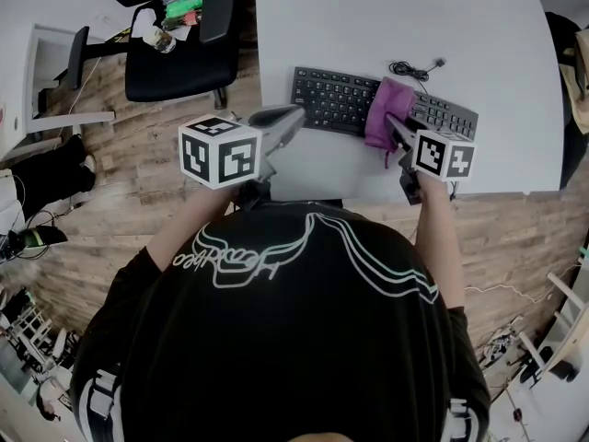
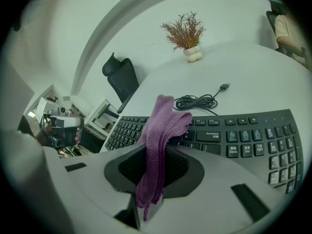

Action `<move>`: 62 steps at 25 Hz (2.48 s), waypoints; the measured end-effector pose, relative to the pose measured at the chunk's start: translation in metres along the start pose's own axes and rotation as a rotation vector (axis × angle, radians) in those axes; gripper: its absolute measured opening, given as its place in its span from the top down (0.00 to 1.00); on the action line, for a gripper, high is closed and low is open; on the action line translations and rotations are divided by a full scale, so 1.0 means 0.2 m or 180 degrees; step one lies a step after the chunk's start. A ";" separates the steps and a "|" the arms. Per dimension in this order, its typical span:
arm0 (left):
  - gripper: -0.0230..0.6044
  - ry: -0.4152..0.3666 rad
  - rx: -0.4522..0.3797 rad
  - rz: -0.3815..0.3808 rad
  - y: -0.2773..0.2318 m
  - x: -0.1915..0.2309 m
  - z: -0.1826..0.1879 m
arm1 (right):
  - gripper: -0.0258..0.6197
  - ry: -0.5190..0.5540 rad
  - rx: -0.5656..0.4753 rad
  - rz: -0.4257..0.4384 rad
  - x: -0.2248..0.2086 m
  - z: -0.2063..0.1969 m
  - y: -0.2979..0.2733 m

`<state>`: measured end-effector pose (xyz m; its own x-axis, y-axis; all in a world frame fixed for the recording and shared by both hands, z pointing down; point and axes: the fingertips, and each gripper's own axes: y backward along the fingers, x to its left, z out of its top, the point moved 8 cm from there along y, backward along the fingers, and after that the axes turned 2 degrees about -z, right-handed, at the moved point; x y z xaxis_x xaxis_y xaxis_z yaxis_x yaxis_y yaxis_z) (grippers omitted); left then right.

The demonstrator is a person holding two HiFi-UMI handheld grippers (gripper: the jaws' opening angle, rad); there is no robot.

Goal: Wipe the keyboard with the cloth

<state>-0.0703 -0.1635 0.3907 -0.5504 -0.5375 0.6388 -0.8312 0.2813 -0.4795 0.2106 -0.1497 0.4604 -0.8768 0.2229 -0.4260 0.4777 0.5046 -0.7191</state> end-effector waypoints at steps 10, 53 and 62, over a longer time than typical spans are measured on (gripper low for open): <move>0.96 0.0053 -0.0079 0.0038 0.08 0.08 0.01 | 0.88 -0.0011 -0.0142 -0.0003 0.09 0.08 0.03; 0.96 0.0124 -0.0171 0.0128 0.47 0.37 0.00 | 0.88 0.0361 0.0130 0.0538 0.75 0.17 -0.53; 0.96 0.0140 -0.0174 0.0157 0.42 0.32 -0.01 | 0.88 0.0385 0.0159 0.0568 0.70 0.15 -0.51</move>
<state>-0.1750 -0.1732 0.3922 -0.5927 -0.4867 0.6417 -0.8054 0.3503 -0.4782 0.0408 -0.1954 0.4582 -0.7769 0.4048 -0.4822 0.6253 0.4070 -0.6658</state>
